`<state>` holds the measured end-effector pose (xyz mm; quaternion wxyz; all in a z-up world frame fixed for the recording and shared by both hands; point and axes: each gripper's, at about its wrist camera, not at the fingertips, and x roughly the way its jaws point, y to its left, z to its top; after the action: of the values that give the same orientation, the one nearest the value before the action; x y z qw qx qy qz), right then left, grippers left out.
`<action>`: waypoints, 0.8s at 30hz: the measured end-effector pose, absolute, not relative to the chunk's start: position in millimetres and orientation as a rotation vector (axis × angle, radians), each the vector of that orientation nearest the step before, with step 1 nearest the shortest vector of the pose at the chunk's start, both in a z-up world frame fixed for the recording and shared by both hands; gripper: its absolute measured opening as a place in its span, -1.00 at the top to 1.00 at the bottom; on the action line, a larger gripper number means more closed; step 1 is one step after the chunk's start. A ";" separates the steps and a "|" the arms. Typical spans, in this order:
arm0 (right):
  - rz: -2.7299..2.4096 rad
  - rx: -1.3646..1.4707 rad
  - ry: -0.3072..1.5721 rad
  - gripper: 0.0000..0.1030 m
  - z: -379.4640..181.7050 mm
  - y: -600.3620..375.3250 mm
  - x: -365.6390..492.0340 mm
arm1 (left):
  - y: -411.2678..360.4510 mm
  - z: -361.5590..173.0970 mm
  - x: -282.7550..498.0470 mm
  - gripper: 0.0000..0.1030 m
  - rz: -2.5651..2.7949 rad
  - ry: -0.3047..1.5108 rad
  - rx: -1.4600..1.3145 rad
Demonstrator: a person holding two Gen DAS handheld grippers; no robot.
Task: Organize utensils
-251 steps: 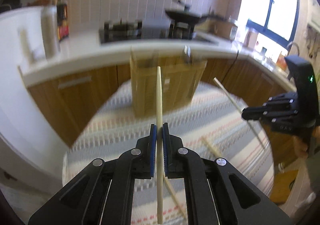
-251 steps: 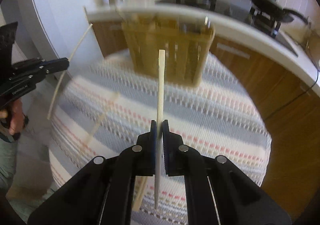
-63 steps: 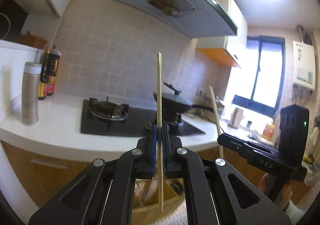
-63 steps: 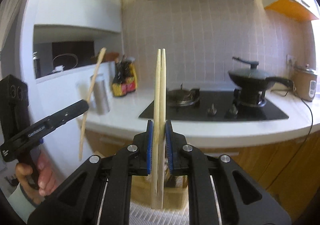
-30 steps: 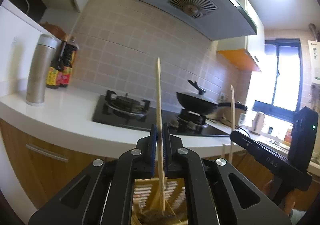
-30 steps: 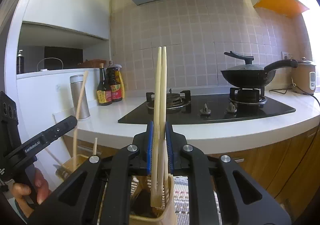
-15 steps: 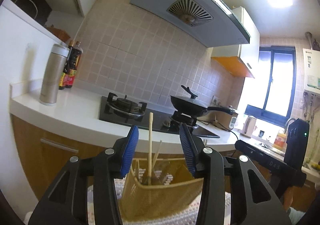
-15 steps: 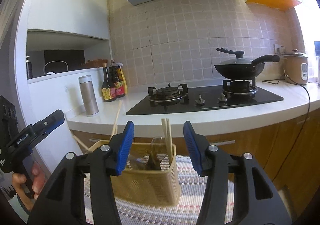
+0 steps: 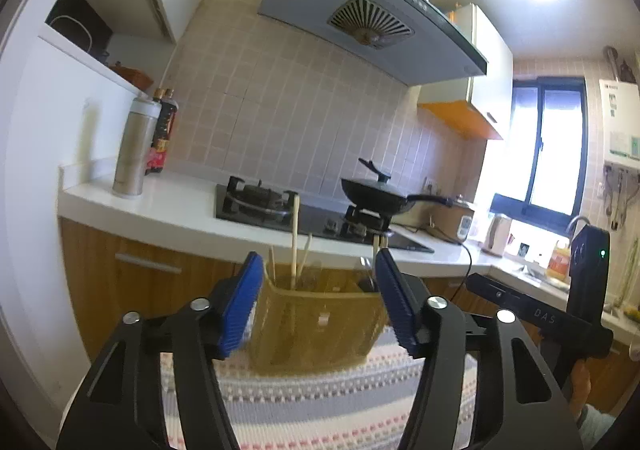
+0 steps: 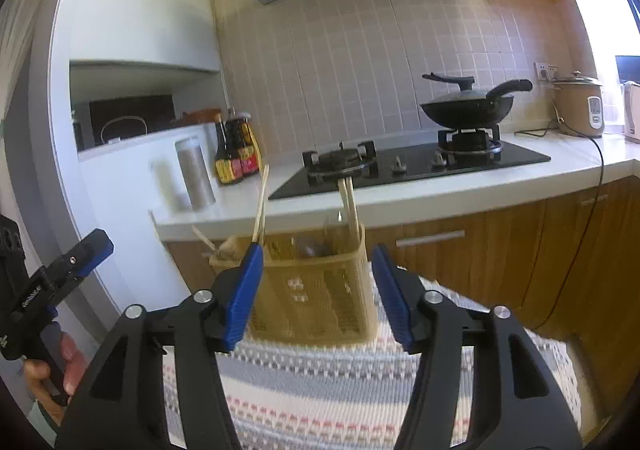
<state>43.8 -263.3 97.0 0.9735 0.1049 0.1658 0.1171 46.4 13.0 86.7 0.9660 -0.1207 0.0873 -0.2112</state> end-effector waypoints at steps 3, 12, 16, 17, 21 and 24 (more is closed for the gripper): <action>0.246 0.204 0.357 -0.05 89.7 -259.0 36.0 | 12.1 80.1 39.8 -0.18 -0.429 0.197 -0.253; 0.181 0.201 0.368 -0.32 52.5 -249.6 9.9 | -3.9 37.9 28.3 -0.40 -0.312 0.271 -0.215; 0.100 0.145 0.316 -0.54 35.6 -237.6 -2.8 | -17.3 27.1 19.0 -0.68 -0.233 0.232 -0.153; 0.079 0.118 0.309 -0.55 30.3 -232.6 -5.3 | -19.7 23.8 17.4 -0.73 -0.209 0.223 -0.139; 0.088 0.096 0.299 -0.55 27.4 -227.4 -6.1 | -20.1 5.2 20.5 -0.78 -0.137 0.253 -0.136; 0.078 0.065 0.286 -0.57 26.9 -223.3 -7.4 | -18.4 6.6 17.8 -0.78 -0.128 0.227 -0.129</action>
<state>-7.4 -223.3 26.9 0.9885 0.0323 0.1426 0.0388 17.8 -18.4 6.6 0.9895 -0.0642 0.1132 -0.0635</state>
